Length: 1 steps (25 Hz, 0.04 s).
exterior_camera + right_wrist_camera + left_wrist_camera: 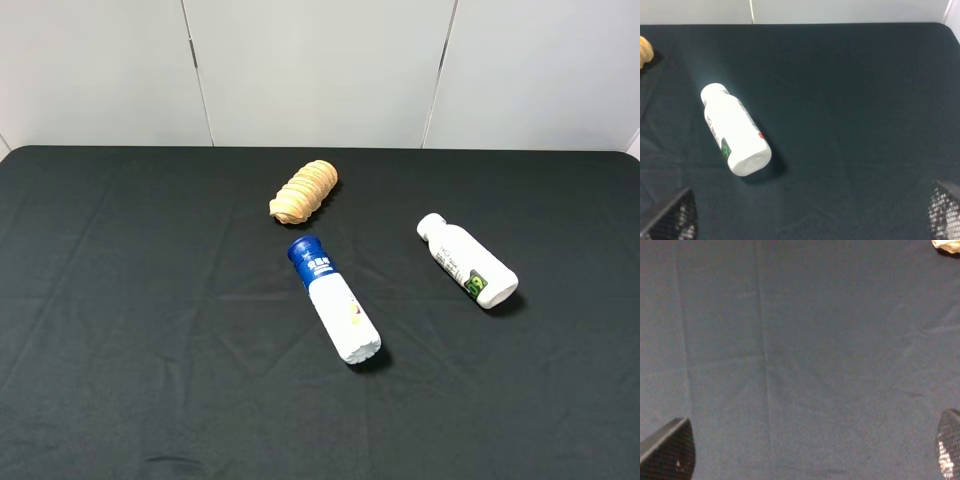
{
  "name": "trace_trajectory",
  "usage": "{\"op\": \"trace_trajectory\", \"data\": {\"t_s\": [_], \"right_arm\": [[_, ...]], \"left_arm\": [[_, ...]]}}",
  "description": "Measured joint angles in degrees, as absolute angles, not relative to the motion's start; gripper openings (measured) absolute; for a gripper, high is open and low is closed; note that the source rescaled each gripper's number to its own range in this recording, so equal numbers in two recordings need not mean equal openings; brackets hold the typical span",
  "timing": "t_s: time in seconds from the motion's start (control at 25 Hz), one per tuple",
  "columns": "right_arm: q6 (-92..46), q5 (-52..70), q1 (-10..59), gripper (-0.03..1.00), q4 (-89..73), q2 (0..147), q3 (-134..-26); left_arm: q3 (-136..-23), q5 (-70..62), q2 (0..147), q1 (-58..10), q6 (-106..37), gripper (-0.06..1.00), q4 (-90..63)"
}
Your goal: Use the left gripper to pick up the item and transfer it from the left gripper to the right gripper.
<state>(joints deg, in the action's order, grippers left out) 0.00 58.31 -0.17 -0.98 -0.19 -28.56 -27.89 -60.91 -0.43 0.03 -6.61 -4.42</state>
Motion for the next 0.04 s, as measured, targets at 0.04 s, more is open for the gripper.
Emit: {"op": "trace_trajectory", "data": {"t_s": [0.04], "right_arm": [[0.0,58.31,-0.17,1.0,-0.98,-0.19,-28.56]], "left_arm": [[-27.89,-60.91,-0.43,0.03,-6.61,0.9,-4.42]]}}
